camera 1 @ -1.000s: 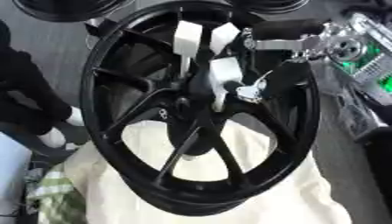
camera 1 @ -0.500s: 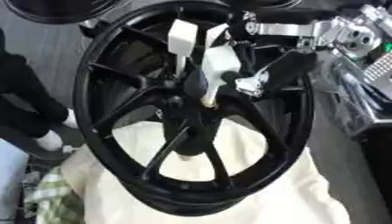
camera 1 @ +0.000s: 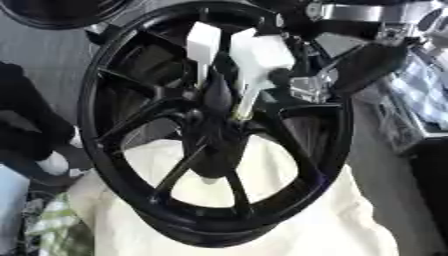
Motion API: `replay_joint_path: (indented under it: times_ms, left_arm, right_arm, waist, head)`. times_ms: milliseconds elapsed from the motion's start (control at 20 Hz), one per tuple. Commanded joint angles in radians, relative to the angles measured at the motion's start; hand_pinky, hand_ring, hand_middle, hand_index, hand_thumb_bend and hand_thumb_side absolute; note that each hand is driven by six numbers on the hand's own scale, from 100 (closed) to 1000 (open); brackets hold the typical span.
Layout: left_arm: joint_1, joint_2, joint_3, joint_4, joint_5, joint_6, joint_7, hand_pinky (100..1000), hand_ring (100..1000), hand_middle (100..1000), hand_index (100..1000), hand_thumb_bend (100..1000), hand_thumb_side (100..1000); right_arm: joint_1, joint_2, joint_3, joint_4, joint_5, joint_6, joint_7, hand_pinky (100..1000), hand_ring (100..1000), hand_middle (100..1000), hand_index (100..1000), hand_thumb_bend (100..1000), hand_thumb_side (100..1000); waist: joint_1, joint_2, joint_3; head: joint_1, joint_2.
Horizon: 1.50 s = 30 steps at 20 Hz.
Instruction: Pull the pin out of the wheel hub.
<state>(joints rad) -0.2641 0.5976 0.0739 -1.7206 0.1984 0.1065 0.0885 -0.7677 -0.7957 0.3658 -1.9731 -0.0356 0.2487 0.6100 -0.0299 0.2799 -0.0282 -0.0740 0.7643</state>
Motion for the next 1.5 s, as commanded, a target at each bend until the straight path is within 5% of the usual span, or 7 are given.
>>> replay_joint_path:
  times_ms: [50, 450, 600, 750, 1150, 1250, 1500]
  left_arm:
    - [-0.004, 0.024, 0.021, -0.012, -0.003, -0.003, 0.007, 735, 657, 541, 735, 100, 707]
    - [0.008, 0.019, 0.043, -0.019, 0.000, -0.008, 0.029, 736, 656, 543, 735, 100, 706]
    - [-0.002, 0.017, 0.040, -0.024, 0.001, -0.008, 0.028, 737, 656, 543, 735, 100, 704]
    - [-0.005, 0.014, 0.042, -0.026, 0.003, -0.009, 0.030, 738, 658, 543, 735, 100, 702]
    - [-0.006, 0.008, 0.044, -0.026, 0.003, -0.009, 0.033, 738, 659, 543, 734, 100, 705]
    - [-0.006, 0.008, 0.044, -0.026, 0.003, -0.009, 0.032, 738, 660, 544, 734, 100, 705]
    - [-0.006, 0.008, 0.042, -0.025, 0.003, -0.008, 0.031, 739, 660, 544, 734, 100, 704]
  right_arm:
    - [0.036, -0.066, -0.090, -0.026, -0.055, 0.014, -0.040, 430, 492, 303, 581, 100, 508]
    - [0.253, -0.126, -0.309, 0.017, -0.190, -0.009, -0.174, 437, 493, 310, 600, 100, 473]
    - [0.513, -0.142, -0.524, -0.018, -0.316, -0.072, -0.353, 474, 512, 334, 621, 100, 455]
    - [0.676, -0.101, -0.615, -0.026, -0.283, -0.107, -0.452, 511, 538, 361, 646, 100, 431]
    - [0.865, 0.047, -0.716, -0.014, -0.030, -0.158, -0.550, 722, 805, 725, 932, 100, 415]
    - [0.879, 0.068, -0.728, 0.011, 0.010, -0.162, -0.557, 742, 826, 763, 941, 100, 201]
    - [0.884, 0.092, -0.738, 0.090, 0.026, -0.126, -0.587, 749, 828, 779, 941, 100, 198]
  waist:
    - [0.008, -0.021, -0.009]
    - [0.029, -0.008, -0.062]
    - [0.032, -0.001, -0.052]
    - [0.040, 0.004, -0.052]
    - [0.049, 0.009, -0.059]
    - [0.049, 0.009, -0.059]
    - [0.050, 0.008, -0.057]
  head:
    - [0.010, -0.003]
    - [0.073, -0.029]
    - [0.074, -0.037]
    - [0.084, -0.043]
    - [0.104, -0.048]
    - [0.107, -0.048]
    - [0.111, -0.043]
